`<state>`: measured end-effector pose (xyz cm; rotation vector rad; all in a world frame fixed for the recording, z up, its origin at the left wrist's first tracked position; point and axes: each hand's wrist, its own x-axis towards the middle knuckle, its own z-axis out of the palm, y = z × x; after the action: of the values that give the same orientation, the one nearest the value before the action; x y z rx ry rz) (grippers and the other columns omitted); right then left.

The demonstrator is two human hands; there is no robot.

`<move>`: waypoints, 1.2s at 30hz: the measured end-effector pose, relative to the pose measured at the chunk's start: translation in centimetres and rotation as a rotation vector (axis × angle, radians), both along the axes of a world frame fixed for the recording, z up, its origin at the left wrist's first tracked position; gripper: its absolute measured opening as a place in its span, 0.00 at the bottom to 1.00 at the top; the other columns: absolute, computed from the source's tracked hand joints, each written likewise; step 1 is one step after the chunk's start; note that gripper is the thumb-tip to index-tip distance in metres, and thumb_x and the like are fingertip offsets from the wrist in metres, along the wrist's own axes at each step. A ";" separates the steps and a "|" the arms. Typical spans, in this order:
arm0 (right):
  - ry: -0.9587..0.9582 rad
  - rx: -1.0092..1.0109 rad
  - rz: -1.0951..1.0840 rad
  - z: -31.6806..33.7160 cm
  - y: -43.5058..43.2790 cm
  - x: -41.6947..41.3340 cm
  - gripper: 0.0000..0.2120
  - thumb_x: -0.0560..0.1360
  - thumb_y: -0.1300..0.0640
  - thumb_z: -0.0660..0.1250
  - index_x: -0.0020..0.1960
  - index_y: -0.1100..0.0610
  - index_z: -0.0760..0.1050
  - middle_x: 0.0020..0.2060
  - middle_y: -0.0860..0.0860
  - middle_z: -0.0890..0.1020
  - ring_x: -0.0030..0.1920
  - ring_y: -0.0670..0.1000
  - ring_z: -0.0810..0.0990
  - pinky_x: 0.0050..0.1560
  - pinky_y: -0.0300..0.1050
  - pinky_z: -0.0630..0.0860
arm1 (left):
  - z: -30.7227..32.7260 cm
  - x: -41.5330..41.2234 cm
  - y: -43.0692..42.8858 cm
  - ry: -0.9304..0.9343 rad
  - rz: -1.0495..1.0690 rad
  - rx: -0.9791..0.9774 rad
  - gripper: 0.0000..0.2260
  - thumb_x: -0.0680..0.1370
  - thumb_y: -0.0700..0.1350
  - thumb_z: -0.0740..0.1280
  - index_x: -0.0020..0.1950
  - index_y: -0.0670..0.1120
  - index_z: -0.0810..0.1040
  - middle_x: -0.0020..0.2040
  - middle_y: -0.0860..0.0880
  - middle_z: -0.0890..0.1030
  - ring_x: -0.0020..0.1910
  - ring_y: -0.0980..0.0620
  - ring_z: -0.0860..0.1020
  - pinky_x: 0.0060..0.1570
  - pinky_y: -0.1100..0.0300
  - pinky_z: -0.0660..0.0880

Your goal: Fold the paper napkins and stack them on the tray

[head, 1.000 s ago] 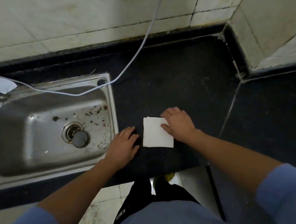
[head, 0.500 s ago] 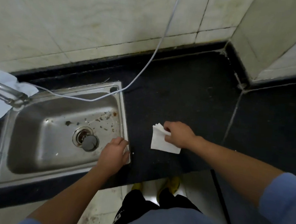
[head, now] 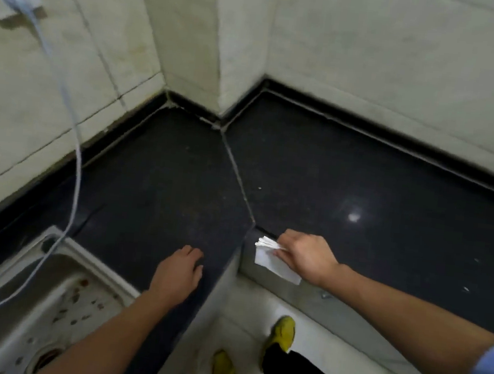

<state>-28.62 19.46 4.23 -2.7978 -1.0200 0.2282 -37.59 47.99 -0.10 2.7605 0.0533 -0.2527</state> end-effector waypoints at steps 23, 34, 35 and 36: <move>-0.166 -0.029 -1.070 3.0 -56.9 -28.8 0.09 0.76 0.48 0.64 0.45 0.54 0.73 0.43 0.51 0.78 0.47 0.56 0.79 0.39 0.49 0.74 | 4.6 -2.8 -63.3 -0.118 -0.988 -0.120 0.13 0.79 0.48 0.62 0.62 0.48 0.74 0.56 0.50 0.75 0.54 0.48 0.77 0.50 0.54 0.74; -0.225 0.027 -1.443 6.1 -76.1 -35.0 0.10 0.79 0.47 0.60 0.54 0.50 0.75 0.50 0.47 0.77 0.54 0.51 0.74 0.46 0.48 0.72 | 5.6 -3.2 -86.4 -0.147 -1.286 -0.142 0.12 0.79 0.50 0.61 0.61 0.49 0.74 0.55 0.52 0.75 0.51 0.51 0.77 0.48 0.56 0.75; -0.237 0.038 -1.461 6.8 -78.2 -35.0 0.10 0.79 0.47 0.61 0.54 0.51 0.75 0.49 0.47 0.77 0.53 0.50 0.74 0.45 0.48 0.72 | 5.7 -2.8 -88.9 -0.154 -1.298 -0.161 0.12 0.79 0.50 0.61 0.60 0.48 0.75 0.54 0.52 0.75 0.50 0.51 0.77 0.47 0.55 0.75; -0.257 0.048 -1.472 7.5 -80.3 -34.9 0.09 0.79 0.47 0.61 0.53 0.51 0.75 0.49 0.47 0.77 0.52 0.51 0.74 0.44 0.48 0.73 | 5.9 -2.4 -91.4 -0.161 -1.307 -0.181 0.12 0.79 0.49 0.62 0.60 0.48 0.75 0.53 0.52 0.75 0.50 0.50 0.77 0.47 0.55 0.75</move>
<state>-63.52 -60.82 11.77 -2.7384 1.0851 -0.3352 -39.99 -43.41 5.82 2.1923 -1.7012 -0.3130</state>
